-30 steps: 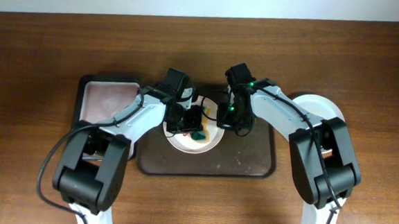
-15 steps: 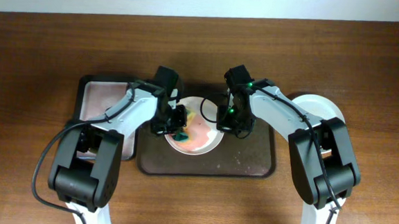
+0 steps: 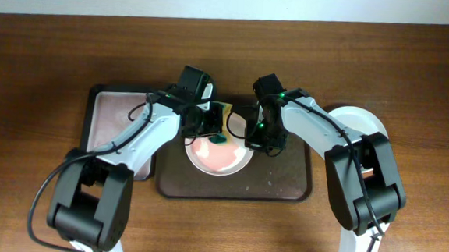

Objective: Clean dirty plates on tray and stack at the side

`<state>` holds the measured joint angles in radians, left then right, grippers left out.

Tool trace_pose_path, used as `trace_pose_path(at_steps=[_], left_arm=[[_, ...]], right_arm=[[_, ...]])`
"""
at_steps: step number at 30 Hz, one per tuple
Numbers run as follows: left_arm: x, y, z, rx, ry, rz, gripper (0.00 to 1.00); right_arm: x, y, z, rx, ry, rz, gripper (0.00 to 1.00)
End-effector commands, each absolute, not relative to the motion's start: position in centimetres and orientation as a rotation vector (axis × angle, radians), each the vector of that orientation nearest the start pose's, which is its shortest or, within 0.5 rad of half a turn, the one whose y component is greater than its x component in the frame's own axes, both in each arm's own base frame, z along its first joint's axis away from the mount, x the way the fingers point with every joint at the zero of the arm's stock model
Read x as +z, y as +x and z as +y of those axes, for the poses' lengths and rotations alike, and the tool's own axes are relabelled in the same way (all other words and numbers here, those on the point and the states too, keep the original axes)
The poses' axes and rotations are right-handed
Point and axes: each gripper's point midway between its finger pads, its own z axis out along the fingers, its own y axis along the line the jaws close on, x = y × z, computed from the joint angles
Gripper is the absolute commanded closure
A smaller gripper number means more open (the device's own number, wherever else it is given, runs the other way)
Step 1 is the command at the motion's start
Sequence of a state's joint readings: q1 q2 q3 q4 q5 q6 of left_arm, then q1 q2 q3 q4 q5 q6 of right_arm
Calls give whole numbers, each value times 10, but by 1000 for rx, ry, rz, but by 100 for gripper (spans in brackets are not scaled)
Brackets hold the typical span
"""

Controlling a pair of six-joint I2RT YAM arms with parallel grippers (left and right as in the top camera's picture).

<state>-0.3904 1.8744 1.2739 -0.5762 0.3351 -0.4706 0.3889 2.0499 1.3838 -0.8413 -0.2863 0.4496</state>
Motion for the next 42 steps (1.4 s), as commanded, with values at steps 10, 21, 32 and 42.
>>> trace_pose_path(at_steps=[10,21,32,42], left_arm=[[-5,373,-219,-611,-144,2960,100],[1,365,-154,-211,-236,2997,100],[98,364,-152,-298,-28,2817,100],[111,354,-82,-28,-127,2836,100]], right_arm=[[-7,334,175,327,106,3198,96],[-7,333,175,323,107,3204,96],[-7,338,176,335,103,3184,69],[-4,331,179,378,28,3207,96]])
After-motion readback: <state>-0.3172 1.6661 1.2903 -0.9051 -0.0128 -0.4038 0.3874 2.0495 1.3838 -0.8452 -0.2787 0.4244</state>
